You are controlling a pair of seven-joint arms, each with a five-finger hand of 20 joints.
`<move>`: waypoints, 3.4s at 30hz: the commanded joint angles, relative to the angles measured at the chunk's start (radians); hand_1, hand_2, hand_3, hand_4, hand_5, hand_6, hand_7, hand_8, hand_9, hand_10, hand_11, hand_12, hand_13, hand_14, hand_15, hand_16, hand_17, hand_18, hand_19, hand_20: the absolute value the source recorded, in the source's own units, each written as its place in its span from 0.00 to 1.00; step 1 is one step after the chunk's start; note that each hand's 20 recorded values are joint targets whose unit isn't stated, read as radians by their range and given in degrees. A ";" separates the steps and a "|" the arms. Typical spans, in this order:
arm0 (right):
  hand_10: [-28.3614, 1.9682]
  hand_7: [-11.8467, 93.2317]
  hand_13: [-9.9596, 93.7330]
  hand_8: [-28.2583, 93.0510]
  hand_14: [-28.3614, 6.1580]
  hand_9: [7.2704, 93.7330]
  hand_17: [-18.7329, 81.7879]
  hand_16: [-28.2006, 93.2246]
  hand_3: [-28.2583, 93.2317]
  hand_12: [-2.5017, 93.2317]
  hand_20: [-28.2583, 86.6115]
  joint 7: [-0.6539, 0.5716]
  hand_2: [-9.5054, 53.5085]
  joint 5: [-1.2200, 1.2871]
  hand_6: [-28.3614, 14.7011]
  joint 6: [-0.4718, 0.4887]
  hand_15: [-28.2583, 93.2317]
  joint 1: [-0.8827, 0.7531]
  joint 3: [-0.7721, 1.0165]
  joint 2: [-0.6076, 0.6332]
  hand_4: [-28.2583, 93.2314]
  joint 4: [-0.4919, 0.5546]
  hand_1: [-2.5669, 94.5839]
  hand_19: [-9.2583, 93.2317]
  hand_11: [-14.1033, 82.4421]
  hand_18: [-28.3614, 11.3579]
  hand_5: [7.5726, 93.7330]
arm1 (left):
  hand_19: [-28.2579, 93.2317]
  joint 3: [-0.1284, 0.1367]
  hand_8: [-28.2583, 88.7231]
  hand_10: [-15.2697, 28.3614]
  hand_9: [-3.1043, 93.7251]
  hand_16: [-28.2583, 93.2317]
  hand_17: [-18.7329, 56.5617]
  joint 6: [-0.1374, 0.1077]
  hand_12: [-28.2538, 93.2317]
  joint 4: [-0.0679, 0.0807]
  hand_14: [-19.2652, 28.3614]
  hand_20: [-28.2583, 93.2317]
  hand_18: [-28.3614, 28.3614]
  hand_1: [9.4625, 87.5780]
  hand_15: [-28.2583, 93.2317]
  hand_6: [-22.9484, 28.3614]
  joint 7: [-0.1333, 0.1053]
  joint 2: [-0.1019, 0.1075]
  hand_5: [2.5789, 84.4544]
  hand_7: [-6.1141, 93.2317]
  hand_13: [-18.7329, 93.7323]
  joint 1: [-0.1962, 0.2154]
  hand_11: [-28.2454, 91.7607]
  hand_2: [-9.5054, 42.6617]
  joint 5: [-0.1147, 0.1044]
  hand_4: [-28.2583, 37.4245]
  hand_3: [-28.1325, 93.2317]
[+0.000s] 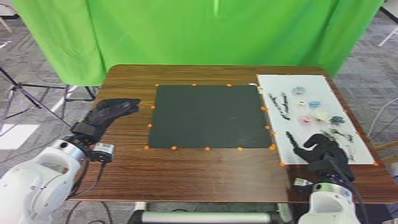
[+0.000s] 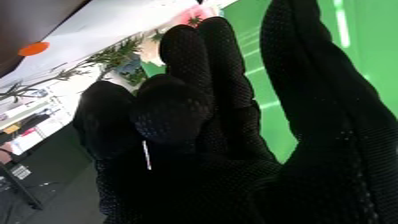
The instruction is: Arrange flowers
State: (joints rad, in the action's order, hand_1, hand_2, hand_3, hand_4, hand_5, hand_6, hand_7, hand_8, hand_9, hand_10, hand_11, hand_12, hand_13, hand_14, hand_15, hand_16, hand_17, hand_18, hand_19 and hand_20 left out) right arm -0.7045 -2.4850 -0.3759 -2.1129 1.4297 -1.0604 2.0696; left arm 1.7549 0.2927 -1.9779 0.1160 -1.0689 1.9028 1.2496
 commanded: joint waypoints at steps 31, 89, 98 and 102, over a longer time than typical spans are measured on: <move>0.55 0.57 0.89 0.41 0.74 0.70 0.77 0.52 0.65 0.66 0.75 -0.143 0.00 0.211 0.61 0.529 0.81 0.100 0.038 0.058 0.11 -0.040 0.65 1.00 0.47 0.42 0.46 | 0.29 0.055 0.20 0.72 0.44 0.24 0.28 0.067 0.33 -0.053 0.77 0.32 0.66 0.26 0.29 0.60 0.083 0.030 0.48 0.14 0.43 0.028 0.38 0.24 -0.008 0.19 0.70; 0.50 0.64 1.00 0.24 0.88 0.88 0.92 0.43 0.70 0.59 0.60 0.028 0.00 0.362 0.52 0.168 0.77 0.200 -0.010 0.207 0.26 0.006 0.67 1.00 0.58 0.58 0.70 | 0.27 0.054 0.20 0.71 0.44 0.24 0.26 -0.294 0.32 -0.014 0.75 0.32 0.66 0.25 0.28 0.60 -0.052 0.185 0.49 0.15 0.41 0.086 0.39 0.21 -0.092 0.18 0.72; 0.35 0.41 0.97 0.15 0.73 0.75 0.86 0.51 0.74 0.30 0.60 0.010 0.00 0.338 0.56 0.357 0.65 0.133 0.070 0.229 0.17 0.019 0.42 0.97 0.38 0.55 0.61 | 0.28 0.073 0.20 0.72 0.44 0.24 0.26 -0.211 0.33 -0.021 0.77 0.32 0.67 0.25 0.29 0.60 -0.019 0.168 0.49 0.15 0.43 0.099 0.39 0.20 -0.027 0.18 0.72; 0.32 0.38 0.96 0.16 0.72 0.72 0.86 0.51 0.73 0.28 0.61 0.007 0.00 0.332 0.54 0.415 0.65 0.122 0.083 0.228 0.18 0.028 0.38 0.97 0.33 0.54 0.61 | 0.29 0.070 0.20 0.72 0.44 0.24 0.26 -0.199 0.33 -0.025 0.77 0.32 0.68 0.25 0.29 0.60 -0.015 0.154 0.49 0.15 0.43 0.107 0.39 0.20 -0.015 0.19 0.72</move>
State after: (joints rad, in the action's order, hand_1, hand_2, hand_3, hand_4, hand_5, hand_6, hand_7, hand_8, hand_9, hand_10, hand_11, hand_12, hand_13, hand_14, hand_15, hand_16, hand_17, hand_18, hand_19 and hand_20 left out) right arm -0.6782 -2.1471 0.0131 -1.9663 1.5014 -0.8488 2.0848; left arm 1.8244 0.0885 -1.9940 0.0861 -0.8891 1.9846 1.2127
